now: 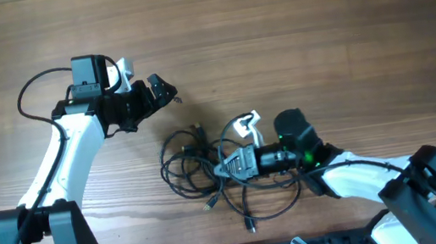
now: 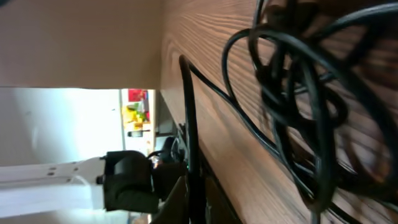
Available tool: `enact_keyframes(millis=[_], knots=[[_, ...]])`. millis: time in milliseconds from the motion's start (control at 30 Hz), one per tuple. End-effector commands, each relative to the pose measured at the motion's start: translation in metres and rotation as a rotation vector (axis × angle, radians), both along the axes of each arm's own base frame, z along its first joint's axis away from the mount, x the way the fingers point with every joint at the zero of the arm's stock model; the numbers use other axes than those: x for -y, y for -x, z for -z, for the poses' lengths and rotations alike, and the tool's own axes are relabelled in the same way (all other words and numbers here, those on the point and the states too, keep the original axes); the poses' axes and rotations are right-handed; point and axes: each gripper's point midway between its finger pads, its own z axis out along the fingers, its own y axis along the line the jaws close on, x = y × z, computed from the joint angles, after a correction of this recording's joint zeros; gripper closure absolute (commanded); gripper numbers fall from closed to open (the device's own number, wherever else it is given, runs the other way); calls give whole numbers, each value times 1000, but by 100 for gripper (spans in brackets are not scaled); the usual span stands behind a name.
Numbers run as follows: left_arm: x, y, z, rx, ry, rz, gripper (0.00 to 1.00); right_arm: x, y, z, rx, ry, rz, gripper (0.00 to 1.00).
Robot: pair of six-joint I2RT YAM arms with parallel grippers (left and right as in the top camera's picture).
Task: Untangle cables
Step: 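Lower the right gripper onto the cable pile and grasp a strand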
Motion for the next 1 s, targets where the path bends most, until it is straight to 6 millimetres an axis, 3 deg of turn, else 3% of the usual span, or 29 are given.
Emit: enact_keyframes(millis=[0,167,300,400,433,567,600,767,833,967], knots=[[-1,1,-2,16,-12,11,0,-14,-5,4,74,57,30,93],[-1,1,-2,17,-12,11,0,-26,5,19,50,220,-29,94],[-1,1,-2,16,-12,11,0,-39,-7,4,183,430,-81,92],[-1,1,-2,17,-12,11,0,-48,-2,1,270,499,-97,91],[-1,1,-2,17,-12,11,0,-49,1,3,291,517,-98,89],[-1,1,-2,16,-12,11,0,-54,8,5,398,548,-139,57],[-1,1,-2,17,-12,11,0,-54,8,5,413,547,-148,53],[-1,1,-2,17,-12,11,0,-55,-13,-19,415,570,-111,51],[-1,1,-2,17,-17,9,0,-47,-31,-25,370,626,12,51],[-2,1,-2,16,-19,7,0,-37,-39,-15,294,684,124,60]])
